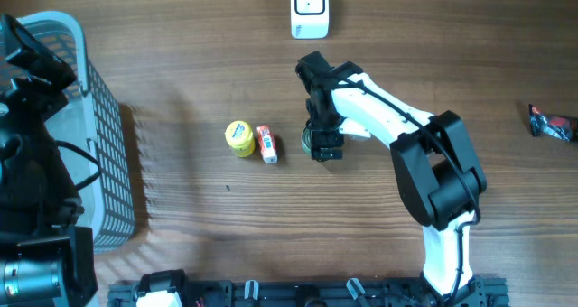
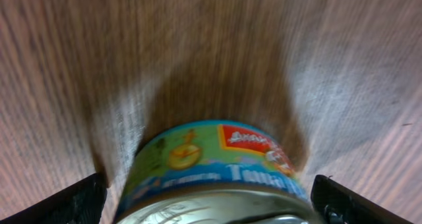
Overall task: Scan the item barcode
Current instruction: 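Reach the right gripper down to the tuna tin can and grasp it, then lift the tin can with the right gripper and carry it toward the scanner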
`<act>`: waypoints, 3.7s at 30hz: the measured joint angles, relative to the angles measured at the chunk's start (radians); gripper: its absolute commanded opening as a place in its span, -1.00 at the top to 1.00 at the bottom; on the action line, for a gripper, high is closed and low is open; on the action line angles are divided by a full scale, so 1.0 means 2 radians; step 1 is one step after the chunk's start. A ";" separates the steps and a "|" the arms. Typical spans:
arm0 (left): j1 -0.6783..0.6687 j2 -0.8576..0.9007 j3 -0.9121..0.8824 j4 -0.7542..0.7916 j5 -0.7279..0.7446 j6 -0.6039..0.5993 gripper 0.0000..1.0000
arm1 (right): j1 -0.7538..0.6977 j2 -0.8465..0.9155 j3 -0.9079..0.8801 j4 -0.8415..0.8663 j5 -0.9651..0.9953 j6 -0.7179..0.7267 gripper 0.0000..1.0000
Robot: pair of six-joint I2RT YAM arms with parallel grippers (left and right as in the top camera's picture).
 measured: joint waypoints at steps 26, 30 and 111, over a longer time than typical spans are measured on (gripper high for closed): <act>0.000 0.000 0.000 -0.001 0.023 0.000 -1.00 | 0.002 0.007 0.005 -0.055 0.043 -0.913 -1.00; 0.000 0.000 0.000 -0.001 0.024 0.000 -1.00 | 0.002 0.007 0.005 -0.051 0.064 -0.959 -1.00; 0.000 0.003 -0.001 -0.005 0.027 0.000 -1.00 | -0.080 0.025 0.010 0.008 -0.292 -0.719 -0.03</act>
